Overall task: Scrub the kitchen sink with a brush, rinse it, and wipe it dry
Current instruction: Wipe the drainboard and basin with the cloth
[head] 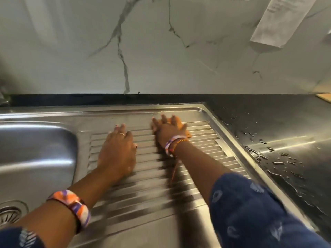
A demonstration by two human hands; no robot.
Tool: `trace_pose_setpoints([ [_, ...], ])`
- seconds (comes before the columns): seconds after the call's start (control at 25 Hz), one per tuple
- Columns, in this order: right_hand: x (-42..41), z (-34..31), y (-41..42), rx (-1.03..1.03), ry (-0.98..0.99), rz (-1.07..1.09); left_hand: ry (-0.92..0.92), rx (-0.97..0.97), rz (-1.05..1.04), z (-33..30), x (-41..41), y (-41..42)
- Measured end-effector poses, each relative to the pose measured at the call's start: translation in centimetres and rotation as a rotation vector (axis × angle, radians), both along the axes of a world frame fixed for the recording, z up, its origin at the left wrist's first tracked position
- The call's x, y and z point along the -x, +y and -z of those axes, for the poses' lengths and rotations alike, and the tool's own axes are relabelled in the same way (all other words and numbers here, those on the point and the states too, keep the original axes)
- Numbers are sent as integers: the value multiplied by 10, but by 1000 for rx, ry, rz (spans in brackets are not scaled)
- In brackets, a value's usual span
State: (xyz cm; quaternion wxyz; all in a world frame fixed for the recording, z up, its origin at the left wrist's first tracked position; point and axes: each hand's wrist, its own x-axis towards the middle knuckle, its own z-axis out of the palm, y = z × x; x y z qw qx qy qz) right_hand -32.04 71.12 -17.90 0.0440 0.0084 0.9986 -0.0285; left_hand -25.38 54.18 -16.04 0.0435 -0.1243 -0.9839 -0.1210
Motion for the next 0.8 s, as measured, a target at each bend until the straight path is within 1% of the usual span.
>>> trace_pose_setpoints([
  [0.08, 30, 7, 73, 169, 30, 267, 5, 68, 119, 5, 5, 27],
  [0.12, 37, 8, 106, 186, 75, 394, 3, 106, 151, 7, 4, 38],
  [0.16, 43, 8, 135, 144, 105, 448, -2, 145, 160, 8, 4, 47],
  [0.2, 44, 5, 149, -3, 89, 411, -6, 182, 151, 10, 3, 54],
  [0.24, 47, 2, 160, -71, 67, 347, -8, 224, 136, 11, 4, 60],
  [0.28, 47, -4, 163, -98, 37, 287, -5, 269, 127, 11, 5, 63],
  [0.32, 43, -10, 164, -78, 27, 261, -6, 312, 125, 10, 5, 64],
  [0.48, 17, -12, 154, -23, 77, 367, -36, 410, 120, 1, 3, 65],
  [0.68, -47, -16, 150, -6, 55, 498, -70, 419, 168, -6, 2, 65],
  [0.8, -95, -15, 145, -2, 36, 610, -89, 407, 237, -4, 2, 52],
])
